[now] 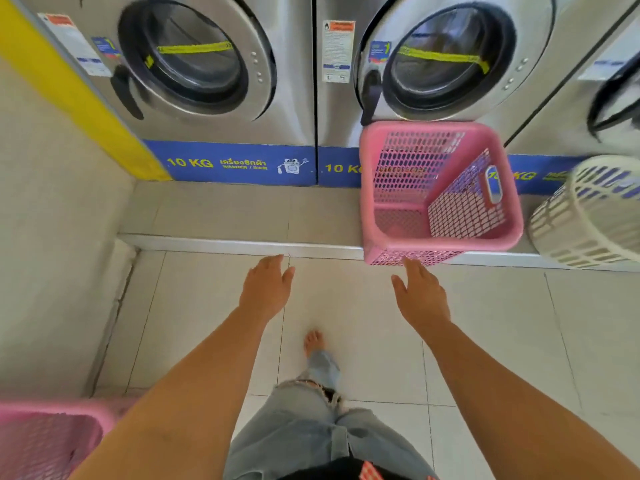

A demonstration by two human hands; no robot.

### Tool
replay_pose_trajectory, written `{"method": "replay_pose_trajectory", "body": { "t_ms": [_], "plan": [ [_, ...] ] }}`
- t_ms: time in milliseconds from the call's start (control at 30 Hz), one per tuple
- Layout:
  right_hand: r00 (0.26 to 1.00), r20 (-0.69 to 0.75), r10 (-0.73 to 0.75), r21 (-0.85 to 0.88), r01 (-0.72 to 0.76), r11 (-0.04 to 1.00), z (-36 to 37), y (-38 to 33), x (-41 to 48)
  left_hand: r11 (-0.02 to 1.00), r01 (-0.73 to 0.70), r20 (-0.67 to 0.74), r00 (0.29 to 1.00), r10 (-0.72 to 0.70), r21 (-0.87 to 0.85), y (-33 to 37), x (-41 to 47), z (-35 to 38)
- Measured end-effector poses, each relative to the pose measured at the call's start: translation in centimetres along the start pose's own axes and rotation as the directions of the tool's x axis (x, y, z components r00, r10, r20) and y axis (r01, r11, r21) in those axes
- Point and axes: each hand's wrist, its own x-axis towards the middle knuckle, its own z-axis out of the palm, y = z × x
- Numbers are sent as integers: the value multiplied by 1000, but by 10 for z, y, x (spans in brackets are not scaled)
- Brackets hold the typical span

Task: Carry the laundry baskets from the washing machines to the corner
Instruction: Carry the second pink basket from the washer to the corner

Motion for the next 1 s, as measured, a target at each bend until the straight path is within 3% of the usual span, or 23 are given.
{"method": "replay_pose_trajectory", "body": {
  "t_ms": [300, 467, 1000],
  "plan": [
    [965, -171, 198, 120, -179, 976, -55, 32, 85, 997, -73, 39, 997, 74, -20, 96, 111, -11],
    [947, -193, 255, 191, -219, 957, -75, 68, 124, 997, -58, 63, 996, 61, -51, 139, 145, 3],
    [988, -76, 137, 37, -134, 990, -146, 202, 306, 973, 181, -9, 983, -184, -141, 262, 235, 80]
  ]
}}
